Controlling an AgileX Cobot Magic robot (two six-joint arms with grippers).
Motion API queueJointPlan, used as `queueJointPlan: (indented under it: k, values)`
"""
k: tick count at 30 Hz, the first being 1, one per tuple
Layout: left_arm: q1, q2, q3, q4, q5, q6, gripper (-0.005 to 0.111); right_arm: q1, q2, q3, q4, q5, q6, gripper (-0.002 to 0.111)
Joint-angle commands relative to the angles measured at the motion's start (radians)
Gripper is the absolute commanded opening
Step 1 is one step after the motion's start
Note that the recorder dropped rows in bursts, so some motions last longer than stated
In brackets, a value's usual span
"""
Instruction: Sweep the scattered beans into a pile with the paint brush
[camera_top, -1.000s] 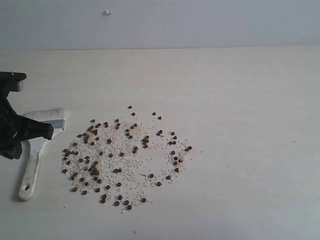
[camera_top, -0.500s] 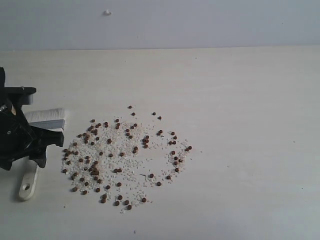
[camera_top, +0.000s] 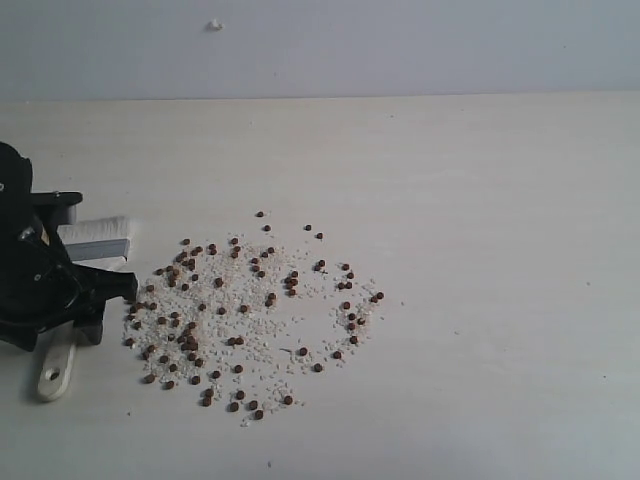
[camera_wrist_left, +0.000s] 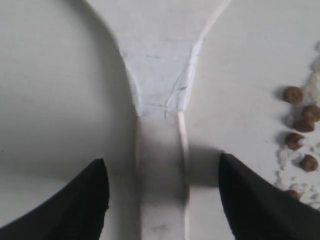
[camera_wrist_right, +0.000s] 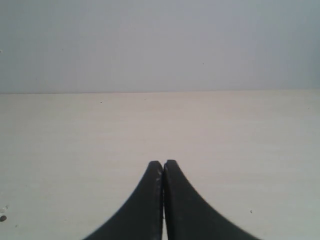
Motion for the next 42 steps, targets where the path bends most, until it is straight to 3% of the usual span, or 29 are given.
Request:
queueJointPlan:
  k: [1,20,24,28,34,42]
  values:
    - [0.015,0.003,0.004,-0.003,-0.014,0.009,0.061,0.0,0.003,0.004,0.0,-0.005,0.001,0.0]
    - [0.015,0.075,0.004,-0.04,-0.014,0.083,0.059,0.0,0.003,0.004,0.0,-0.003,0.007,0.0]
    - [0.015,0.083,0.004,-0.04,-0.011,0.076,0.037,0.0,0.003,0.004,0.0,-0.003,0.007,0.0]
    - [0.015,0.087,0.004,-0.04,0.008,0.127,-0.001,0.0,0.003,0.004,0.0,-0.003,0.007,0.0]
    - [0.015,0.087,0.004,-0.013,0.012,0.176,0.0,0.0,0.003,0.004,0.0,-0.003,0.007,0.0]
    - [0.015,0.05,-0.085,0.041,0.046,0.284,0.0,0.0,0.003,0.004,0.0,-0.003,0.007,0.0]
